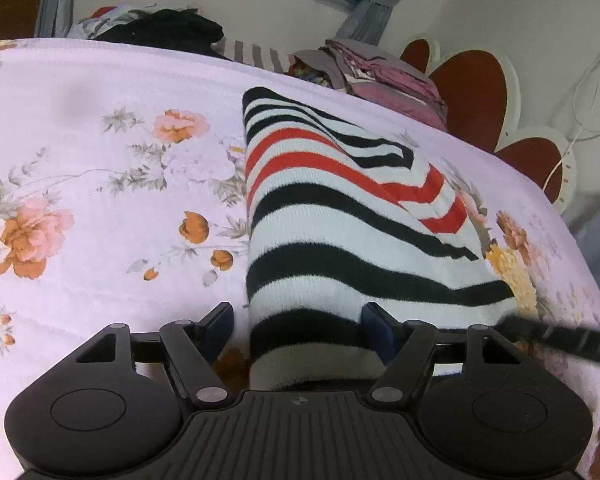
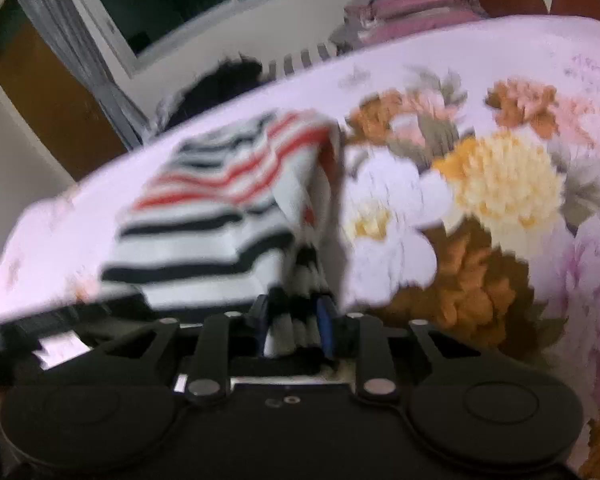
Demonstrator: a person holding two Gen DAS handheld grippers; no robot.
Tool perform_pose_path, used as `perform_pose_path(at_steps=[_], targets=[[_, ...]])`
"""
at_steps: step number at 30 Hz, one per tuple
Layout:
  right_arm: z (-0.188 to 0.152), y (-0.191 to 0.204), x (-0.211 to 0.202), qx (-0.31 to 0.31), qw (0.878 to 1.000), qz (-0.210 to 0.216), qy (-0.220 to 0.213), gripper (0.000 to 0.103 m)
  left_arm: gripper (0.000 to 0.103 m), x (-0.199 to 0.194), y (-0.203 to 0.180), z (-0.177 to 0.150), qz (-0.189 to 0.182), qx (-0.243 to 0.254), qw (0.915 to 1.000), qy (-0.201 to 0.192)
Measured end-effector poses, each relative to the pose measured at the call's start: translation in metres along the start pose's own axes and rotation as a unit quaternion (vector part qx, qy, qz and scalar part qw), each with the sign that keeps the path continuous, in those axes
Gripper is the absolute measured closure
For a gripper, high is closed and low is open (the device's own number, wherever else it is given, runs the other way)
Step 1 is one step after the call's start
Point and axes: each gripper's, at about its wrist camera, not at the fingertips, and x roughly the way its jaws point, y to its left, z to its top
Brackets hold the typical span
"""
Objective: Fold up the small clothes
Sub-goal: 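Hold the folded striped bundle with both tools and straighten its edges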
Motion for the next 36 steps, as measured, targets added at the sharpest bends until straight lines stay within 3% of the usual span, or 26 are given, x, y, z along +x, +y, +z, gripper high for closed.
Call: perform_pose_path(at_steps=[4,9,14,16,21,23,25,30,36], targets=[[0.021,0.024,-0.006,-0.040,0.998,0.008,-0.044,0.077,0.033,-0.012,-0.008,0.004,0.001,0.009,0.9997,-0.021],[0.032,0.037,0.022,-0.052,0.998,0.017,-0.036,0.079,0.033,-0.025,-0.011,0.026,-0.004,-0.005,0.9977,-0.068],[0.022,0.034,0.046,-0.067,0.998,-0.014,-0.017,0.080,0.033,0.007,-0.009,0.043,0.014,-0.013,0.9983,-0.055],[0.014,0.029,0.051,-0.094,0.995,-0.031,-0.018,0.087,0.033,0.023,-0.001,0.040,0.021,-0.025,0.9983,-0.048],[0.003,0.028,0.053,-0.129,0.990,-0.041,-0.028,0.093,0.025,0.034,0.012,0.028,0.004,-0.046,0.9980,-0.043],[0.009,0.026,0.047,-0.111,0.993,-0.028,-0.027,0.092,0.025,0.032,0.015,0.034,0.000,-0.064,0.9974,-0.033],[0.019,0.029,0.037,-0.098,0.994,-0.012,-0.044,0.079,0.025,0.024,0.012,0.042,0.003,-0.055,0.9973,-0.048],[0.053,0.035,0.049,-0.106,0.992,-0.010,-0.062,0.078,0.025,0.032,0.003,0.068,0.009,-0.044,0.9968,-0.067],[0.089,0.034,0.090,-0.065,0.996,-0.016,-0.057,0.078,0.026,0.060,-0.005,0.099,0.014,-0.047,0.9957,-0.079]])
